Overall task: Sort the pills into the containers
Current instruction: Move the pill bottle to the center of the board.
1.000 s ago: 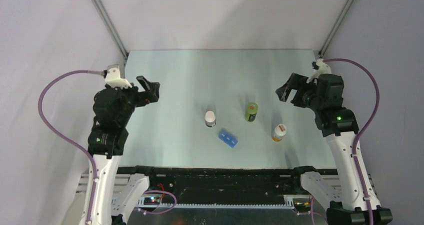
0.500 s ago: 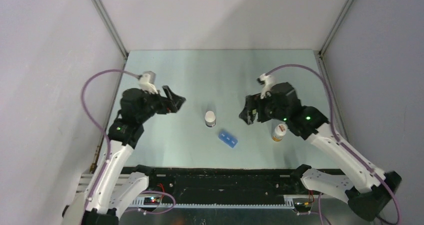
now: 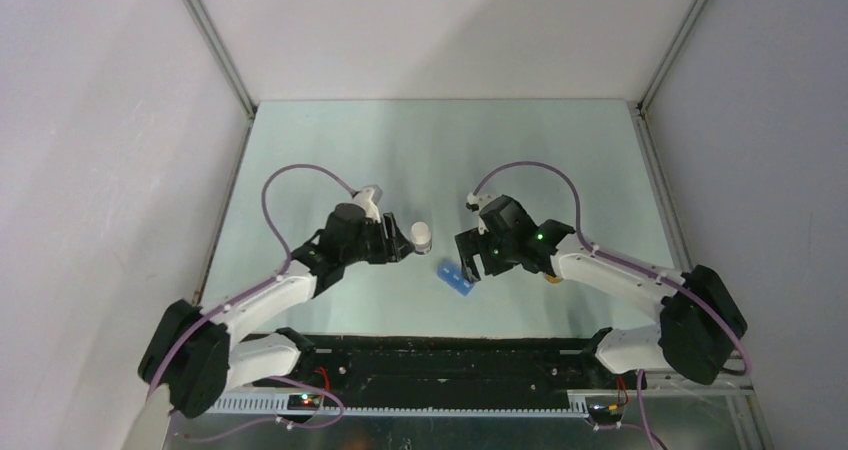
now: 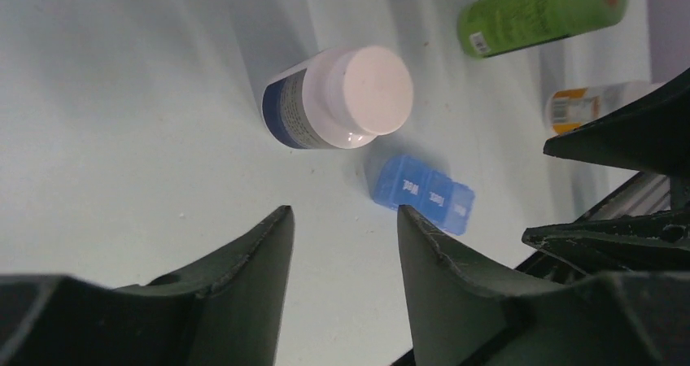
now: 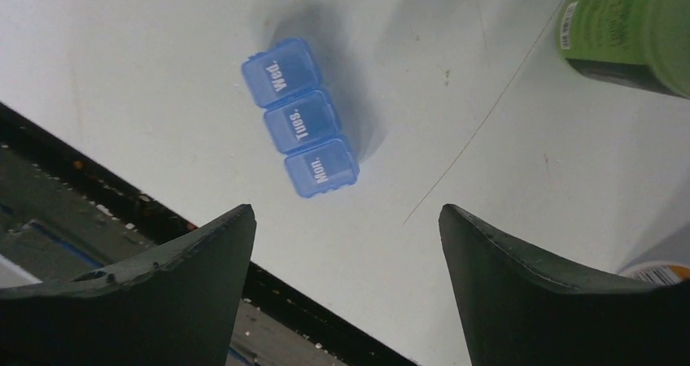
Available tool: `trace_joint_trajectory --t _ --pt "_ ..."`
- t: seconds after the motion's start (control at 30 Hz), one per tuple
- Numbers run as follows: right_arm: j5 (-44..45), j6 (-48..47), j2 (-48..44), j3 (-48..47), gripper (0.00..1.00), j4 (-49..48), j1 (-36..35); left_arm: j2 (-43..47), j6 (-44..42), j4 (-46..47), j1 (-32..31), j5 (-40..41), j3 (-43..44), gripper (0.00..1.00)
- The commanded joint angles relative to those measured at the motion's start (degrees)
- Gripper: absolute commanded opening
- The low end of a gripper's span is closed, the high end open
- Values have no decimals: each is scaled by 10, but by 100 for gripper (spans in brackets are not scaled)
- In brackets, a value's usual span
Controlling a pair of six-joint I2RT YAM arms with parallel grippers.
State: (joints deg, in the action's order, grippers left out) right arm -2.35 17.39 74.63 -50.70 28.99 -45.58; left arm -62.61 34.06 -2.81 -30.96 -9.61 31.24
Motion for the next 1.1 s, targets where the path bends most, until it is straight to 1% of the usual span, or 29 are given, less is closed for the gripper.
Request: trace_joint_trajectory --t 0.0,0.13,0.23,0.33,0.47,0.67,0.9,1.07 --pt "10 8 28 17 87 -79 -6 -52 30 147 -31 34 -15 52" --pt "17 19 49 27 85 -94 -9 -90 17 192 -57 79 -34 48" --pt "32 24 60 29 78 -95 -9 -108 9 227 -77 111 -46 47" --pt "41 22 66 29 74 -99 -9 -142 8 271 -79 133 -49 44" --pt "40 24 72 29 72 -104 -10 -180 2 319 -80 143 -46 40" --pt "31 14 81 29 71 -107 -15 -237 -12 346 -80 153 -9 36" --pt "11 0 109 29 71 -116 -40 -315 -29 364 -79 168 50 33" --pt "12 -13 126 29 71 -112 -49 -372 -34 354 -66 152 108 32"
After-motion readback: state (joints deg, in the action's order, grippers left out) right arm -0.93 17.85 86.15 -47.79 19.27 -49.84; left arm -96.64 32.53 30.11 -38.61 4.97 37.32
